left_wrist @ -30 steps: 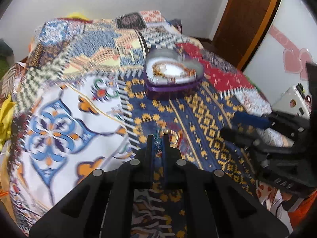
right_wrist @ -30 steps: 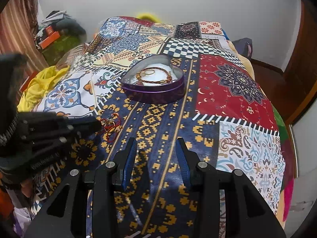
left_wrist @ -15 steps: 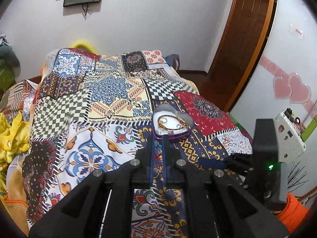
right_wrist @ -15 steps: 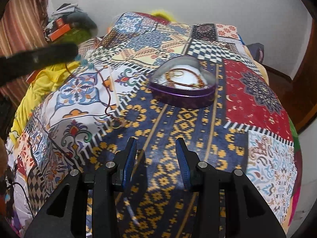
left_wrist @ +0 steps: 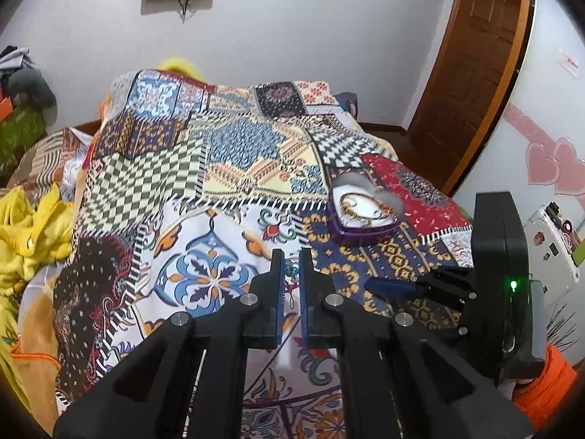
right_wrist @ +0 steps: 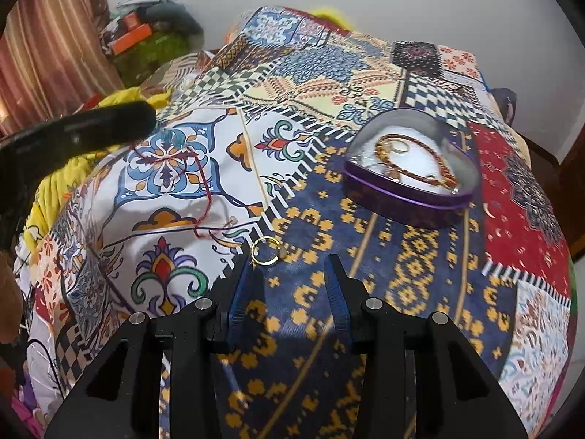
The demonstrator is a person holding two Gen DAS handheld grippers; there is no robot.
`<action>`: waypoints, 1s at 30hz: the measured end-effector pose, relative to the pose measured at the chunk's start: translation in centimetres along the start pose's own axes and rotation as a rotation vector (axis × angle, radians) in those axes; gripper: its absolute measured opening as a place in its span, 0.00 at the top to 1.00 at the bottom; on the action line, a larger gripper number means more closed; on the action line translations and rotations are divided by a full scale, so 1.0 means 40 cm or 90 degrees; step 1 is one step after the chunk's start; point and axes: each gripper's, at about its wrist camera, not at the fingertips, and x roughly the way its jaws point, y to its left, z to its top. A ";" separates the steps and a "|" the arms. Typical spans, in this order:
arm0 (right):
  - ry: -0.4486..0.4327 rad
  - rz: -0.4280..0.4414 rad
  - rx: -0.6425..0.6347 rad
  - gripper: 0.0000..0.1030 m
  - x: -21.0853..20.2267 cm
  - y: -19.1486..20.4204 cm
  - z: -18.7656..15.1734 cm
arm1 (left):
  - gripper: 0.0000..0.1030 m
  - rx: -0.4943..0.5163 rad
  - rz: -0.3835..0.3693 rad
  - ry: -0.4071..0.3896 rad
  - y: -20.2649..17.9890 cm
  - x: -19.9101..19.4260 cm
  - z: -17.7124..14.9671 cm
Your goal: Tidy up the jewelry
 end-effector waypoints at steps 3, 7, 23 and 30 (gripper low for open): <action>0.008 0.009 -0.005 0.64 0.013 0.005 0.006 | 0.95 -0.006 -0.001 0.009 0.010 0.014 -0.013; 0.007 0.016 -0.011 0.64 0.023 0.007 0.012 | 0.95 -0.012 -0.001 0.016 0.018 0.027 -0.023; -0.045 0.004 -0.005 0.82 -0.030 -0.006 0.013 | 0.95 0.007 -0.005 0.007 -0.017 0.008 -0.008; -0.082 -0.020 0.026 0.82 -0.100 -0.067 0.012 | 0.95 0.024 -0.015 -0.025 -0.065 -0.017 0.042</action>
